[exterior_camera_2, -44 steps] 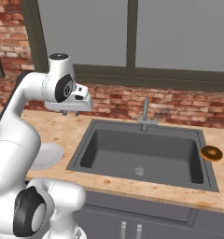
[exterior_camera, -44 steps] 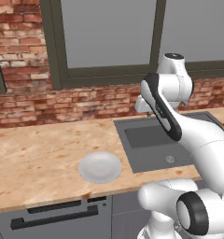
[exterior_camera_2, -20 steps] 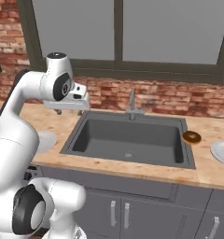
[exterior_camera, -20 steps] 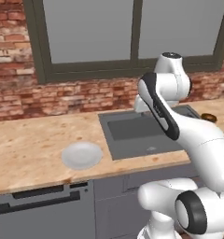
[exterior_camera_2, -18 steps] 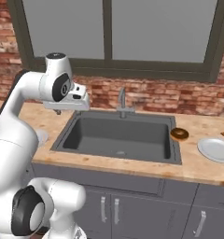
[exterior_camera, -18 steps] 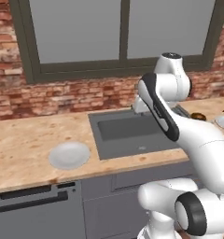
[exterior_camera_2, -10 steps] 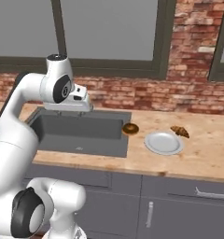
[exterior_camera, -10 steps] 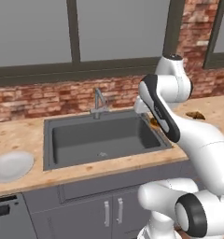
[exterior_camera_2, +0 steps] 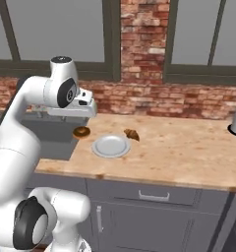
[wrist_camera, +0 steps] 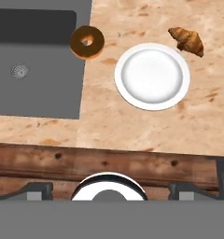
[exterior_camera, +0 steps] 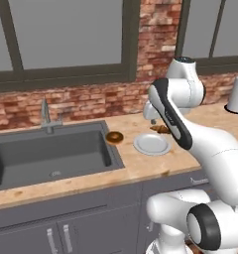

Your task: Place the pastries on the plates.

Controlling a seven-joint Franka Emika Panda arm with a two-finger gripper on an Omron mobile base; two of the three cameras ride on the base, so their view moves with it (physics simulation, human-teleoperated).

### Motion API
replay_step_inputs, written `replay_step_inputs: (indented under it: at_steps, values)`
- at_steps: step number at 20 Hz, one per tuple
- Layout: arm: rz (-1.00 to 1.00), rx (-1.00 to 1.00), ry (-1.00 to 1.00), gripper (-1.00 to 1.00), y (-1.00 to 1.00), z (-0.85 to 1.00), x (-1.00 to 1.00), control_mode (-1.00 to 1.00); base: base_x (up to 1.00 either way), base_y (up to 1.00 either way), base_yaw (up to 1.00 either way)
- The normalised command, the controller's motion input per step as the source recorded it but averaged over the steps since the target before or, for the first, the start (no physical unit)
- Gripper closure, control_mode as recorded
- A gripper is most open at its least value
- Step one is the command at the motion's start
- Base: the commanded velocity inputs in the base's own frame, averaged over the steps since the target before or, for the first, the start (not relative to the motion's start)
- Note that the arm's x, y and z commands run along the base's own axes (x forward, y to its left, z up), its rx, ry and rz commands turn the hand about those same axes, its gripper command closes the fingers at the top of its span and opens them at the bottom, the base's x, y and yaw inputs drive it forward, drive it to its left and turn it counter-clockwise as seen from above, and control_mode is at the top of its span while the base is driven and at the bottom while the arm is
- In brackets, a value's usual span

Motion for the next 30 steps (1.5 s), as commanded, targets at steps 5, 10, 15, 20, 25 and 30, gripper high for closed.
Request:
replay_step_inputs:
  at_steps: [5, 10, 15, 20, 25, 30]
  values:
    - [0.0, 0.0, 0.0, -1.0, 0.0, 0.0, 0.0, 1.0, 0.32, -0.87, 0.02]
    - [0.0, 0.0, 0.0, -1.0, 0.0, 0.0, 0.0, 1.0, 0.5, -0.5, 0.0]
    - [0.0, 0.0, 0.0, -1.0, 0.0, 0.0, 0.0, 1.0, 0.51, 0.0, 0.0]
    - [0.0, 0.0, 0.0, -1.0, 0.0, 0.0, 0.0, 1.0, 0.01, 0.4, 0.03]
    - [0.0, 0.0, 0.0, -1.0, 0.0, 0.0, 0.0, 1.0, -0.04, 0.45, 0.08]
    - [0.0, 0.0, 0.0, -1.0, 0.0, 0.0, 0.0, 1.0, 0.0, 0.17, 0.03]
